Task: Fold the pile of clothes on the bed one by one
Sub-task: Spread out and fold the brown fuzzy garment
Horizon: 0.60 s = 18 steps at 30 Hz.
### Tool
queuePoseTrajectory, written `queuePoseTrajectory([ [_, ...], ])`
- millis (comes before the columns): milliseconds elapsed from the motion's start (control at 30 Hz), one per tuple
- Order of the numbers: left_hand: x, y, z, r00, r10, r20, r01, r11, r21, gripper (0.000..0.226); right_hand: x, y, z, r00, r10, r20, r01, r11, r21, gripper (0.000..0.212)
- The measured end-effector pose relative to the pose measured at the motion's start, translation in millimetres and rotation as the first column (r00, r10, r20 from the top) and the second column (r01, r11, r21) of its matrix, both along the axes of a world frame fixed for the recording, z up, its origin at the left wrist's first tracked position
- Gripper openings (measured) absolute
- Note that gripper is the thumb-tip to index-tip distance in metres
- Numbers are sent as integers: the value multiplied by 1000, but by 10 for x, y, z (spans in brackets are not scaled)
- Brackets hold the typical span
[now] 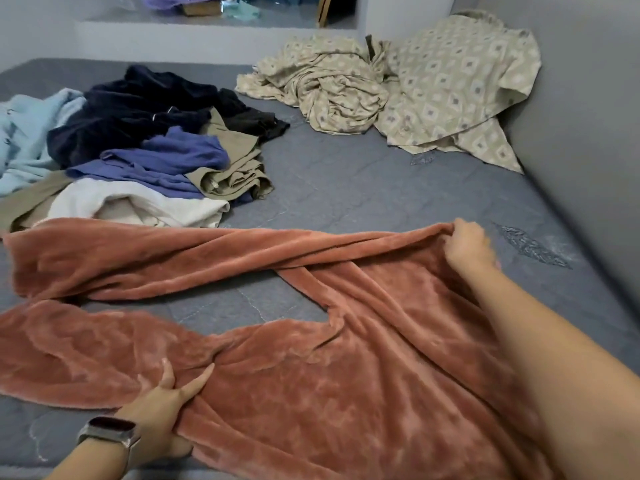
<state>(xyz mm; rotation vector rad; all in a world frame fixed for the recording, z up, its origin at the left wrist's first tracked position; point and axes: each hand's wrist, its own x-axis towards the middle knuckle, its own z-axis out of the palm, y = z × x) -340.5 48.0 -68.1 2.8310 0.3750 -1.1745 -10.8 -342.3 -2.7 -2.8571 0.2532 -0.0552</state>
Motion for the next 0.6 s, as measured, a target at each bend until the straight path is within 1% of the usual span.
queuePoseTrajectory([
  [33,10,-8,17,1000,6,2,-6,1000,-1,114,-39,74,-55,996,-8,-85,4,999,-46,32],
  [67,29,-25,39,1000,15,-1,-15,1000,-8,115,-91,176,-102,992,0,-130,-10,997,-79,39],
  [100,45,-46,59,1000,19,-9,-19,1000,-14,116,-142,307,-130,991,40,-127,-53,994,-101,46],
  [167,71,-88,106,999,32,-11,-33,999,-37,114,-240,644,-134,973,231,-19,-231,962,-142,62],
  [200,90,-114,129,999,37,-8,-37,998,-47,113,-294,816,-125,933,358,29,-349,923,-160,69],
  [233,96,-109,145,999,42,-4,-42,998,-55,112,-370,1027,-101,870,490,51,-476,863,-169,72],
  [300,96,-104,177,998,61,0,-61,995,-76,110,-531,1443,-72,716,697,22,-685,709,-166,66],
  [367,98,-106,184,996,92,14,-90,992,-93,109,-652,1800,-118,577,816,-15,-801,563,-206,60],
  [433,84,-146,186,991,123,45,-120,990,-71,107,-703,2062,-190,483,875,-31,-843,456,-286,63],
  [500,36,-217,63,978,172,117,-172,985,-17,103,-719,2230,-279,448,893,-42,-835,402,-376,71],
  [533,4,-263,-45,960,161,227,-170,985,20,98,-735,2304,-317,453,891,-36,-812,396,-429,75],
  [567,-29,-298,-149,909,135,394,-169,984,54,92,-769,2378,-342,469,883,-24,-790,407,-458,80],
  [600,-74,-287,-230,900,166,404,-197,980,36,86,-798,2468,-392,470,882,32,-772,429,-470,84],
])
